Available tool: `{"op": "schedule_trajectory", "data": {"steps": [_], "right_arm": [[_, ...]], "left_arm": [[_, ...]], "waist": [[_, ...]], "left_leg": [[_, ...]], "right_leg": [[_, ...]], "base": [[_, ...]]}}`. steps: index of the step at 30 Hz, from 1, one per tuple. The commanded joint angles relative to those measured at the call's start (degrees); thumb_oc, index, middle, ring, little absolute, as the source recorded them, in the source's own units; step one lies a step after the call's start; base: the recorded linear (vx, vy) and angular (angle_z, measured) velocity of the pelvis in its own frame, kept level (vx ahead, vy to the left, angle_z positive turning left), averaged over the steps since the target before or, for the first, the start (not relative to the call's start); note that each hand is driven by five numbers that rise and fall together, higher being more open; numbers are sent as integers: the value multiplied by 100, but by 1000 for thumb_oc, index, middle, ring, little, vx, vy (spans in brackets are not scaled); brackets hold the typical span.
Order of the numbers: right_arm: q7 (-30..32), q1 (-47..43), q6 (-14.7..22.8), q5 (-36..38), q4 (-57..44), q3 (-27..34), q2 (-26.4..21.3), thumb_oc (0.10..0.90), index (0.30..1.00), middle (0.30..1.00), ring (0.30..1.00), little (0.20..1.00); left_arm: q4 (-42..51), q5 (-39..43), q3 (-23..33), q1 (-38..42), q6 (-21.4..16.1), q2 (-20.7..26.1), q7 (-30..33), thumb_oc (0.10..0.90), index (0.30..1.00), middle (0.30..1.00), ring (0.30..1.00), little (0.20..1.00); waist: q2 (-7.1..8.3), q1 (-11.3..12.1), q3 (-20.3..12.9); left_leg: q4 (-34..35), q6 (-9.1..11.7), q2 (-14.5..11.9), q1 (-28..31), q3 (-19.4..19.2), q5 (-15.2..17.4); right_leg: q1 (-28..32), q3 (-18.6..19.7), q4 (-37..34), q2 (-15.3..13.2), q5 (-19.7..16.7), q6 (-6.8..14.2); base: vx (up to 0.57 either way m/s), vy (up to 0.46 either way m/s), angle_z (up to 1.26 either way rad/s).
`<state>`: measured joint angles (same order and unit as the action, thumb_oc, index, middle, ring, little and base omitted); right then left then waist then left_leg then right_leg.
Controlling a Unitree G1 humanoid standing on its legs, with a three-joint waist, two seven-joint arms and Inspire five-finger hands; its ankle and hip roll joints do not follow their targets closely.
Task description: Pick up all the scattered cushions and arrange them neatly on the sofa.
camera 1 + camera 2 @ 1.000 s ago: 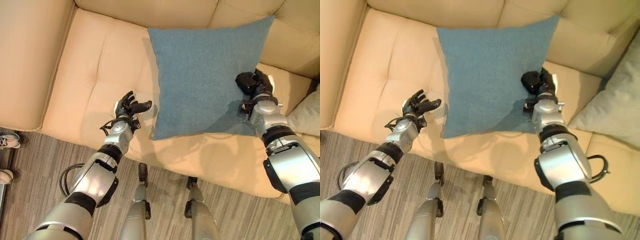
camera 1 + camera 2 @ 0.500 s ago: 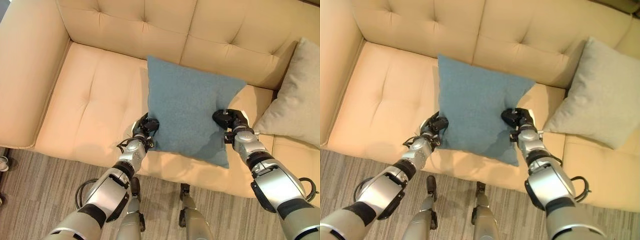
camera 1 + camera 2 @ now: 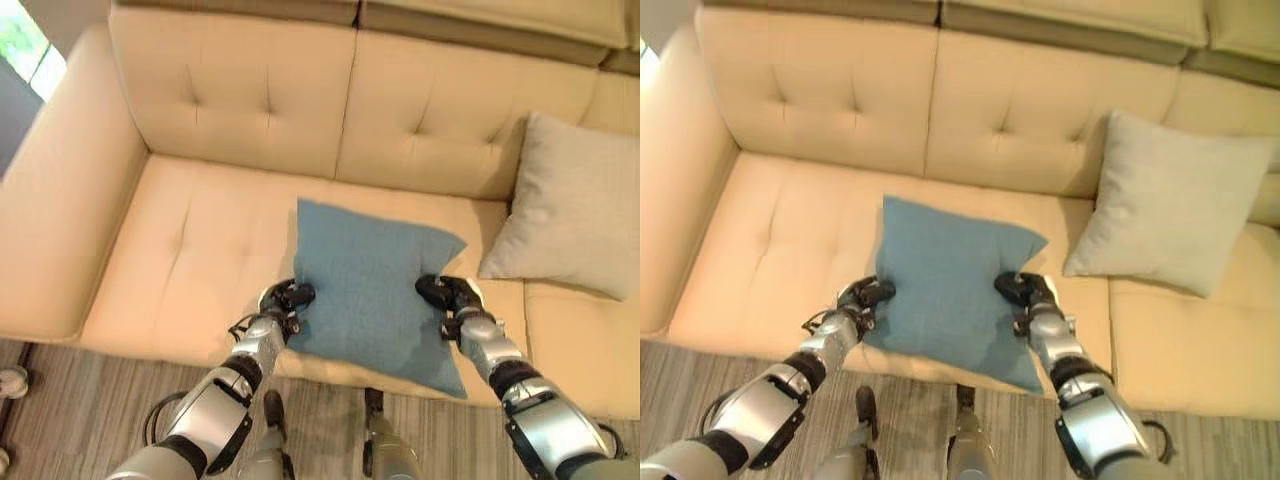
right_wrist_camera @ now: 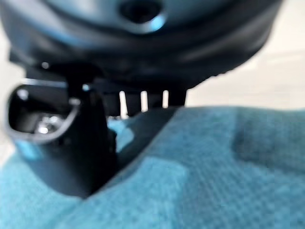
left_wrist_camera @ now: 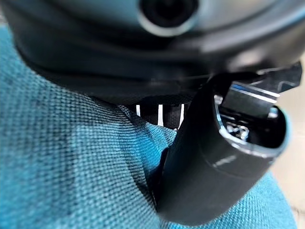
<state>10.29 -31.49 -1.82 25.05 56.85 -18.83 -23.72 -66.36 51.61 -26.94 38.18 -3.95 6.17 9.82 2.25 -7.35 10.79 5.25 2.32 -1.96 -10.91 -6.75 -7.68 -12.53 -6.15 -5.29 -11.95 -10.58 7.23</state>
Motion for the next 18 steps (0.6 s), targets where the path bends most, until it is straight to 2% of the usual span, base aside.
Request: {"op": "schedule_trajectory", "data": {"steps": [1,2,3,4,6,7,8,9,11,13,14,15,16,17,18], "right_arm": [[-441,-34,430,-351,-1355,64,390,400,300,300,300,300],[-441,-30,428,-352,-1359,66,392,400,300,300,300,300],[-516,541,399,-523,-1934,339,170,400,300,300,300,300],[-581,780,387,-622,-2138,443,69,400,300,300,300,300],[-634,1274,359,-803,-2574,664,-84,400,300,300,300,300],[-670,1538,347,-854,-2748,789,-124,400,300,300,300,300],[-676,1788,365,-878,-2862,878,-144,400,300,300,300,300],[-652,1961,384,-839,-3005,942,-140,400,300,300,300,300],[-596,2177,444,-742,-3103,1022,-50,400,300,300,300,300],[-495,2245,481,-652,-3109,974,60,400,300,300,300,300],[-452,2209,478,-667,-3041,900,122,400,300,300,300,300],[-452,2209,478,-667,-3041,900,123,400,300,300,300,300],[-378,2254,462,-669,-3049,953,139,400,300,300,300,300],[-400,2345,428,-722,-3288,900,142,400,300,300,300,300],[-382,2349,438,-757,-3367,885,115,400,300,300,300,300]], "left_arm": [[1426,-203,-117,1023,-363,-1232,-652,400,300,300,300,300],[1428,-203,-120,1019,-362,-1231,-650,400,300,300,300,300],[1888,-221,-143,657,-329,-1021,-658,400,300,300,300,300],[2102,-249,-134,514,-327,-911,-681,400,300,300,300,300],[2665,-271,-192,198,-264,-675,-755,400,300,300,300,300],[2903,-299,-238,102,-253,-565,-772,400,300,300,300,300],[3126,-342,-351,56,-217,-502,-786,400,300,300,300,300],[3318,-277,-450,-53,-182,-430,-795,400,300,300,300,300],[3542,-256,-477,-236,-155,-231,-684,400,300,300,300,300],[3734,-37,-483,-390,-67,-126,-601,400,300,300,300,300],[3910,-22,-537,-543,-66,-49,-563,400,300,300,300,300],[3910,-22,-537,-543,-66,-48,-562,400,300,300,300,300],[3904,21,-505,-658,22,-32,-618,400,300,300,300,300],[4076,22,-538,-716,57,-51,-591,400,300,300,300,300],[4078,40,-531,-730,63,-73,-561,400,300,300,300,300]], "waist": [[-476,11,-244],[-472,9,-261],[-530,15,-434],[-584,26,-483],[-688,74,-497],[-734,39,-499],[-765,-20,-500],[-775,-111,-532],[-714,-73,-652],[-623,49,-767],[-564,169,-774],[-563,167,-771],[-488,248,-812],[-450,312,-764],[-427,355,-707]], "left_leg": [[-598,-237,153,353,282,1740],[-596,-239,159,334,284,1729],[-628,-376,347,559,252,1816],[-601,-441,406,694,194,1835],[-560,-536,455,935,154,1844],[-522,-546,441,1023,193,1828],[-497,-552,435,1109,263,1787],[-469,-544,470,1150,378,1701],[-457,-509,580,1136,457,1584],[-541,-453,717,1041,512,1477],[-593,-398,796,1042,518,1447],[-592,-398,796,1045,519,1447],[-807,-313,888,929,531,1448],[-1090,-170,928,749,510,1426],[-1505,16,886,438,478,1198]], "right_leg": [[763,-155,307,-303,1031,248],[747,-157,303,-309,1023,250],[807,-244,777,-580,844,365],[801,-357,1042,-694,815,384],[792,-664,1834,-879,909,291],[749,-650,2210,-780,1066,222],[735,-513,2500,-525,1379,138],[656,-235,2814,-7,1674,64],[776,-201,2747,618,2028,43],[969,-289,2495,1067,2230,-166],[1112,-394,2296,1145,2317,-352],[1116,-395,2295,1145,2318,-352],[1460,-434,1823,1162,2422,-466],[1584,-419,1533,1205,2421,-596],[1657,-428,1358,1194,2414,-665]], "base": [[80,195,7],[85,277,14],[82,302,19],[74,404,18],[-1,280,4],[-5,215,1],[-18,206,21],[-44,192,49],[-40,122,53],[-76,66,27],[-60,38,16],[-77,26,27],[-129,9,32],[-207,18,42],[-272,50,46]]}}
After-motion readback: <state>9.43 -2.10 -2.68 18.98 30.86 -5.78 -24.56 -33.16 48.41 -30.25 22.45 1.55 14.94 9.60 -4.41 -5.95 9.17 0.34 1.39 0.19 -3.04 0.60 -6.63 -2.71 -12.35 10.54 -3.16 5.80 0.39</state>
